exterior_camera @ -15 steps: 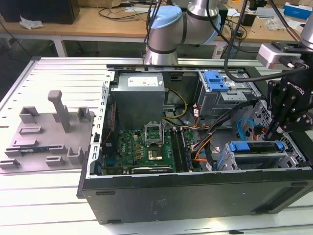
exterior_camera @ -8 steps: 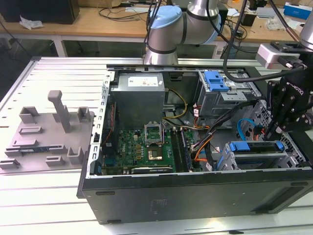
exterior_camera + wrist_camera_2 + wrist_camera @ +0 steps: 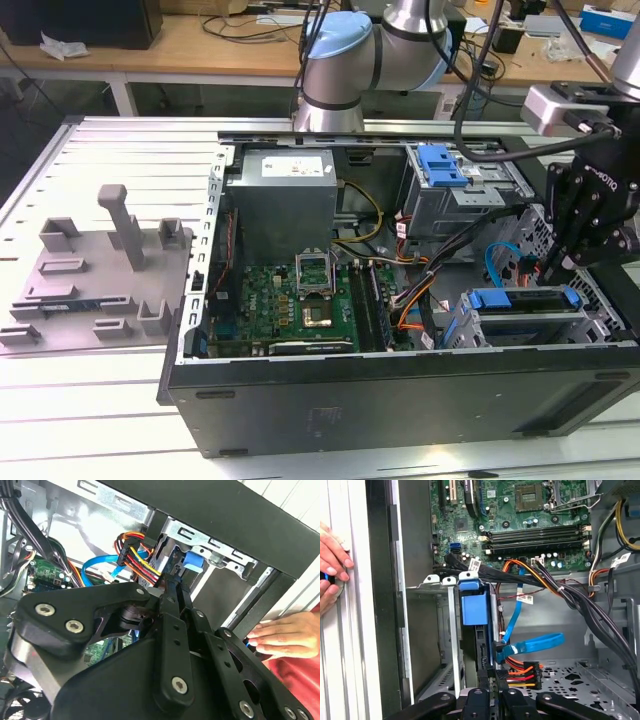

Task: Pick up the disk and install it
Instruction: 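Insert the first disk wire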

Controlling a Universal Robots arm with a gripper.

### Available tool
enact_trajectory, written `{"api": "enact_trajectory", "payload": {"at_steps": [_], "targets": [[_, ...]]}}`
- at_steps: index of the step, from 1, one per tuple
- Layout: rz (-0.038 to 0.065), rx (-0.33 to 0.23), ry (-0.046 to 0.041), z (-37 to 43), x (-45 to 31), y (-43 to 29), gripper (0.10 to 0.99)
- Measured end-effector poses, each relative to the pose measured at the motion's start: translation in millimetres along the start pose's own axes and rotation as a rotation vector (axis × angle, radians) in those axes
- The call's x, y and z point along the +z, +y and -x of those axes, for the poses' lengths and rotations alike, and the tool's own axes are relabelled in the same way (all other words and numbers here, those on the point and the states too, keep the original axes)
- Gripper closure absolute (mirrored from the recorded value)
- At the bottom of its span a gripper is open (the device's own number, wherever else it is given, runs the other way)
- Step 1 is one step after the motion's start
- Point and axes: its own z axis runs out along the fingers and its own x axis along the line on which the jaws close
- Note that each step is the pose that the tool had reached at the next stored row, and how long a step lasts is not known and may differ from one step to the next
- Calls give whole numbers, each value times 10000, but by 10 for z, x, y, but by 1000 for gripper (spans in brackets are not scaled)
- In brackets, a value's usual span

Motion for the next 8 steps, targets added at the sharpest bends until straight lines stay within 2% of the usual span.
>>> {"api": "enact_trajectory", "payload": {"at_steps": [5, 8], "targets": [[8, 57, 5, 0, 0, -3, 922], [-37, -232, -1, -1, 0, -3, 922]]}}
